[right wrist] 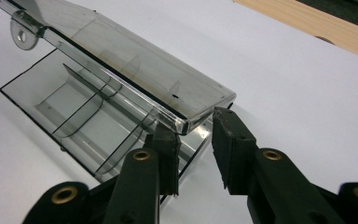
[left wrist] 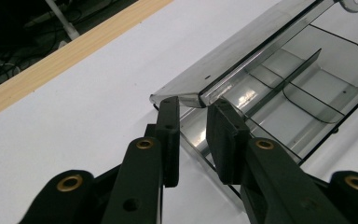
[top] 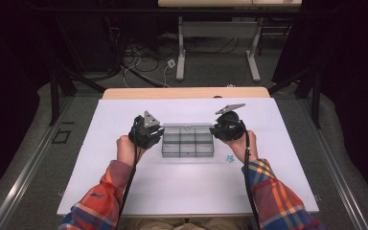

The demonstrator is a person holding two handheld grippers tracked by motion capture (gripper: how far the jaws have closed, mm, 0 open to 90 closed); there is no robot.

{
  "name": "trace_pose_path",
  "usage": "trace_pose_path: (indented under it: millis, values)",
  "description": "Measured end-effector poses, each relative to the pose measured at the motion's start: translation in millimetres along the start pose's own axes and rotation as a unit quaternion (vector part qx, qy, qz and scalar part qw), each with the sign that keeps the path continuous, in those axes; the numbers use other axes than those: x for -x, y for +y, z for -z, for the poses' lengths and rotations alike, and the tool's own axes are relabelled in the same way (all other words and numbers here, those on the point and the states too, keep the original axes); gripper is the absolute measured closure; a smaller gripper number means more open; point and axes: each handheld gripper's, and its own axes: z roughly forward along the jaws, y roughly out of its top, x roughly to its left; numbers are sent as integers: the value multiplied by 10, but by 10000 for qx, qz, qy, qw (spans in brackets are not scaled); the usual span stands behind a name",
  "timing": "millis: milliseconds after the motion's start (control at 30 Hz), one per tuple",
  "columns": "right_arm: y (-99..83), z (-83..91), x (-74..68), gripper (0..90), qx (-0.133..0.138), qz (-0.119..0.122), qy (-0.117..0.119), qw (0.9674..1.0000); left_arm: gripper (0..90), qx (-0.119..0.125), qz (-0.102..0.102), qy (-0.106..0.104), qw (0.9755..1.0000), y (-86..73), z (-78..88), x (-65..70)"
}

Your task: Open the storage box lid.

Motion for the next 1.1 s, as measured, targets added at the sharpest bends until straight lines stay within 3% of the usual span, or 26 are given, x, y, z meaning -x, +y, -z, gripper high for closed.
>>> trace_pose_path:
  millis: [33,133,267,400,433,600,1000,1100]
  values:
    - [17,-5,9,720,-27,15,-8,10000,761,-11,97,-35,9999,6,-1,1]
    - [55,-37,25,727,-30,19,-58,10000,771,-34,20,-5,10000,31,-15,-29]
    - [89,-85,35,732,-89,47,-109,9999,778,-37,114,-9,9999,57,-47,-37]
    - [123,-119,56,739,-47,43,-125,9999,784,-79,15,32,10000,89,-82,-60]
    - [135,-117,55,741,-127,16,-155,9998,785,-74,74,36,9999,97,-94,-57]
    - [154,-184,86,745,-199,28,-182,9996,796,-176,-3,94,9998,137,-150,-73]
    - [174,-352,182,760,-345,-254,-157,9990,813,-283,120,213,9993,138,-323,-128]
    - [171,-392,201,767,-347,-296,-168,9988,814,-307,45,237,9992,149,-360,-134]
